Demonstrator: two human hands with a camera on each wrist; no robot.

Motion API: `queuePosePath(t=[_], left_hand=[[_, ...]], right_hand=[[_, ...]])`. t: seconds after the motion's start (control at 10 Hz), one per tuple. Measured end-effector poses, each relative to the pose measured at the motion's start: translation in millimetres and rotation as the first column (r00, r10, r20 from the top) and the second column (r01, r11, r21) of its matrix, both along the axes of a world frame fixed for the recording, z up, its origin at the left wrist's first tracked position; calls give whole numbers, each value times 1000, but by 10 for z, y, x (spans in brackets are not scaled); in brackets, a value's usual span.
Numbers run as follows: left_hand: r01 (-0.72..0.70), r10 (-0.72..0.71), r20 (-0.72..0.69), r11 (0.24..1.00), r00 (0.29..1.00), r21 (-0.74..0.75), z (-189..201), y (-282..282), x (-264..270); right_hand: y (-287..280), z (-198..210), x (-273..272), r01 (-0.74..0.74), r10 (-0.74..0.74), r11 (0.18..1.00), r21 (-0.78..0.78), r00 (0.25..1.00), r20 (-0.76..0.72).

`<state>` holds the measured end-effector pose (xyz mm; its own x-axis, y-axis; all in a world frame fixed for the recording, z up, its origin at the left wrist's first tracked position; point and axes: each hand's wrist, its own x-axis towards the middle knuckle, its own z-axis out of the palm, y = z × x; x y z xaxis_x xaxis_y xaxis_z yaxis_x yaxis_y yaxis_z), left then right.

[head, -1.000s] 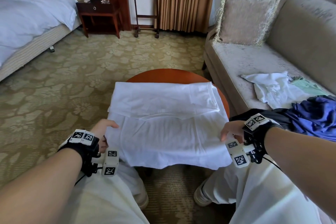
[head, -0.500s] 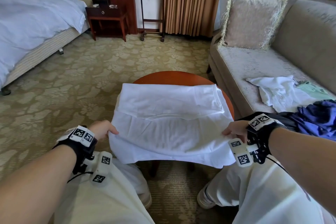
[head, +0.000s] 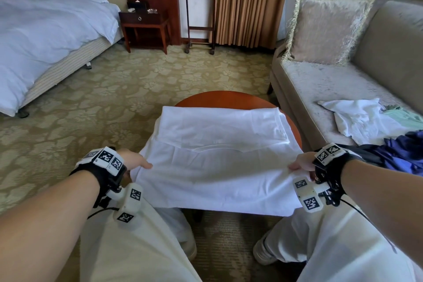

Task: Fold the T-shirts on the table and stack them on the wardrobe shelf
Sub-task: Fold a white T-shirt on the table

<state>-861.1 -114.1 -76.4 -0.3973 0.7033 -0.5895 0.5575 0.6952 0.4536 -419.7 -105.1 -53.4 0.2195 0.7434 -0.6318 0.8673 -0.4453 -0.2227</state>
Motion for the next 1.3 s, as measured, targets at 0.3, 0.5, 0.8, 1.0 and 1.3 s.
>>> queuePosePath(t=[0.3, 0.5, 0.8, 1.0, 1.3], left_hand=[[-71, 64, 91, 994, 994, 82, -152, 26, -104], [75, -78, 221, 997, 972, 21, -31, -69, 0], [13, -84, 328, 977, 941, 211, 305, -251, 80], [210, -196, -137, 973, 971, 98, 294, -253, -20], [17, -17, 2, 995, 1000, 97, 262, -275, -103]], right_hand=[[-246, 197, -65, 171, -156, 983, 60, 968, -198], [-271, 264, -34, 102, -95, 994, 28, 978, -186], [-375, 434, 45, 278, -251, 958, 76, 935, -252], [-453, 552, 53, 207, -197, 977, 39, 963, -183], [-378, 479, 99, 218, -205, 974, 62, 964, -169]])
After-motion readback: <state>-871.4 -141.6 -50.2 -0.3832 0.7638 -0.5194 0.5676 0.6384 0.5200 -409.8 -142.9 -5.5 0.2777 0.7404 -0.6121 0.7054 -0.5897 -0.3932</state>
